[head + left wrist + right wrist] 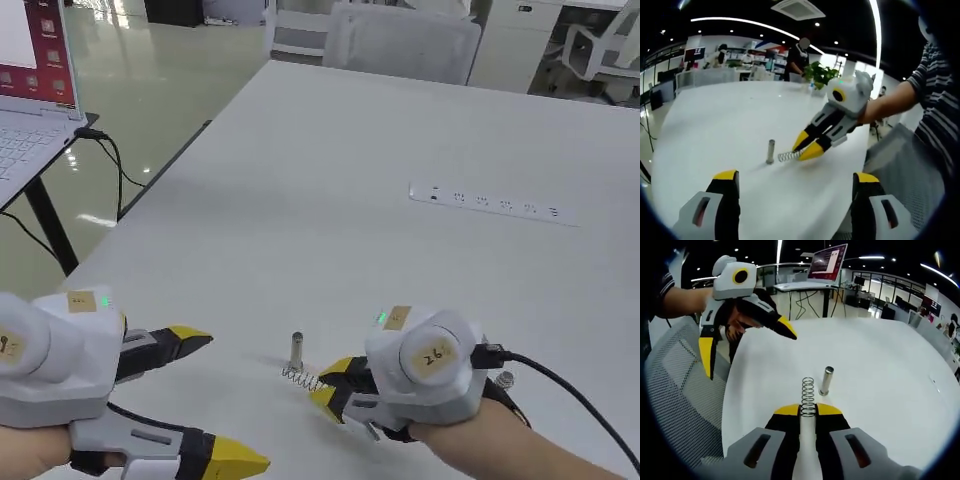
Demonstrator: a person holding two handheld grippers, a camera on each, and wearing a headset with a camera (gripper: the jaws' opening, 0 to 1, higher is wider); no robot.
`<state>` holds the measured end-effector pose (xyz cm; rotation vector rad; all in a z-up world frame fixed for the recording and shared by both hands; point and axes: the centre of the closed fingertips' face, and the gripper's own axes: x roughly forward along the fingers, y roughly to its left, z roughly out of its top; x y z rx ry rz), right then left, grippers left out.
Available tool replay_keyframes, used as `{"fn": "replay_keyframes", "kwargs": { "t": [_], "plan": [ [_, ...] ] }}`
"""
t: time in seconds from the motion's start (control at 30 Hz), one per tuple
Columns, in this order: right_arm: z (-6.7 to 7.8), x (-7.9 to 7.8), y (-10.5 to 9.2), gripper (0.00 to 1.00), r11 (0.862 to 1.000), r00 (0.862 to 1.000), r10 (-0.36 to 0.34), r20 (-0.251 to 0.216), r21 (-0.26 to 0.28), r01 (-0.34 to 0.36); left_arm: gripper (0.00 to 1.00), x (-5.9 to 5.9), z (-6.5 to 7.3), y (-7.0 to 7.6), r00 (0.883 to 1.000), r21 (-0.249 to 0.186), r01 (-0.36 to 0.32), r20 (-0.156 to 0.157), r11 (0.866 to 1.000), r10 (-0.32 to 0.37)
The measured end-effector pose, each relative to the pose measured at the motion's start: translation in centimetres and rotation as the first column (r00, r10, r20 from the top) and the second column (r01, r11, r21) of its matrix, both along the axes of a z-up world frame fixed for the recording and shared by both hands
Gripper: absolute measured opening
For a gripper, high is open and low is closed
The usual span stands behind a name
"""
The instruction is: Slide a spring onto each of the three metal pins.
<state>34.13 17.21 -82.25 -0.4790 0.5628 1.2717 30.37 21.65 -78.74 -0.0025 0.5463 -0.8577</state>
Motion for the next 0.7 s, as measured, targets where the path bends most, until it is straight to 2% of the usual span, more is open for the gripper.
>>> {"fn": "replay_keyframes", "kwargs": {
  "t": [0.17, 0.33, 0.57, 0.7],
  "plan": [
    [1.2, -0.6, -0.8, 0.07, 1.000, 1.000, 0.010, 0.008, 0.013, -0.010, 0.86, -0.2, 0.0, -1.1, 0.999, 0.000, 0.040, -0.005, 0.999, -0.040],
    [2.5, -1.3, -2.1, 0.07, 1.000, 1.000, 0.019, 0.023, 0.019, -0.020, 0.83, -0.4, -0.3, -2.1, 0.996, 0.005, 0.090, -0.025, 0.996, -0.090],
    [3.0, -2.4, -4.6, 0.07, 0.996, 0.995, 0.082, 0.055, -0.024, -0.081, 0.81, -0.3, 0.5, -3.6, 0.992, -0.001, 0.129, -0.008, 0.992, -0.129],
    [3.5, -2.8, -5.8, 0.07, 0.994, 0.992, 0.103, 0.075, -0.028, -0.102, 0.79, -0.4, 0.4, -4.7, 0.988, -0.004, 0.154, -0.009, 0.988, -0.154]
  ]
}}
